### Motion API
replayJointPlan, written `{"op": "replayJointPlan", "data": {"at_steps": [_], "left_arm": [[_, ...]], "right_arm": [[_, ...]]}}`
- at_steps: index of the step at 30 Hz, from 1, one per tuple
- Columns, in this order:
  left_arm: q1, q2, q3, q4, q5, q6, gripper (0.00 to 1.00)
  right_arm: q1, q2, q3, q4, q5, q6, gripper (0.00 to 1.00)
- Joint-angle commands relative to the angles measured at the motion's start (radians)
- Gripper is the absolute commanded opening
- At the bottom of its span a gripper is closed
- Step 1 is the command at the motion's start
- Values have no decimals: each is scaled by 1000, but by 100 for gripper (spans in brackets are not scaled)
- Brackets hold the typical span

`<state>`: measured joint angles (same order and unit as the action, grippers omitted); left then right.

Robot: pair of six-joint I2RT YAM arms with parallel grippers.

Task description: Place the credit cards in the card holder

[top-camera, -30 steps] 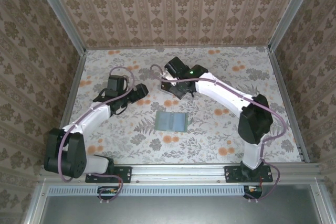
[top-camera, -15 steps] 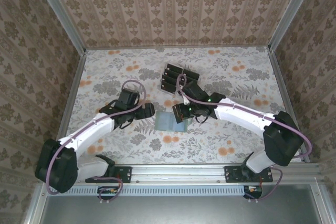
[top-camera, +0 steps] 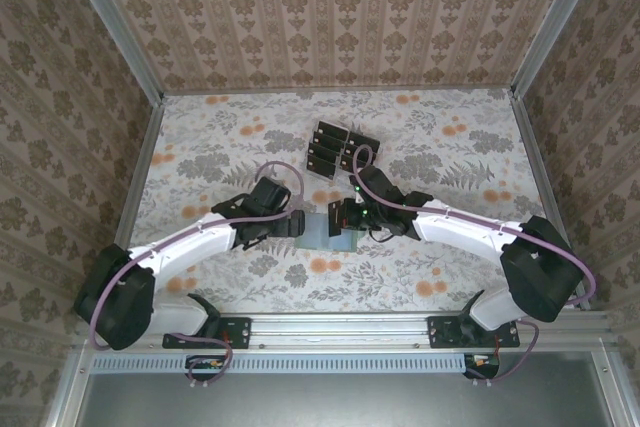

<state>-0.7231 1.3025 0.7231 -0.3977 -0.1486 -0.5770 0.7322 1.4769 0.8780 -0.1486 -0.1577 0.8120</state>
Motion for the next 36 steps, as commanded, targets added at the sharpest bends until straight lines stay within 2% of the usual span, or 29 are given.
{"op": "replayJointPlan", "data": {"at_steps": [1,20,36], "left_arm": [[-18,14,25,-29,-61,27,100],[-80,75,50,-6,-94,43,100],[-92,172,36,31,-109,39,100]], "right_arm": [[11,27,-10,53,-16,41,0],[5,131,-54,19,26,-20,0],[-42,130,-59,9,3,-63,0]]}}
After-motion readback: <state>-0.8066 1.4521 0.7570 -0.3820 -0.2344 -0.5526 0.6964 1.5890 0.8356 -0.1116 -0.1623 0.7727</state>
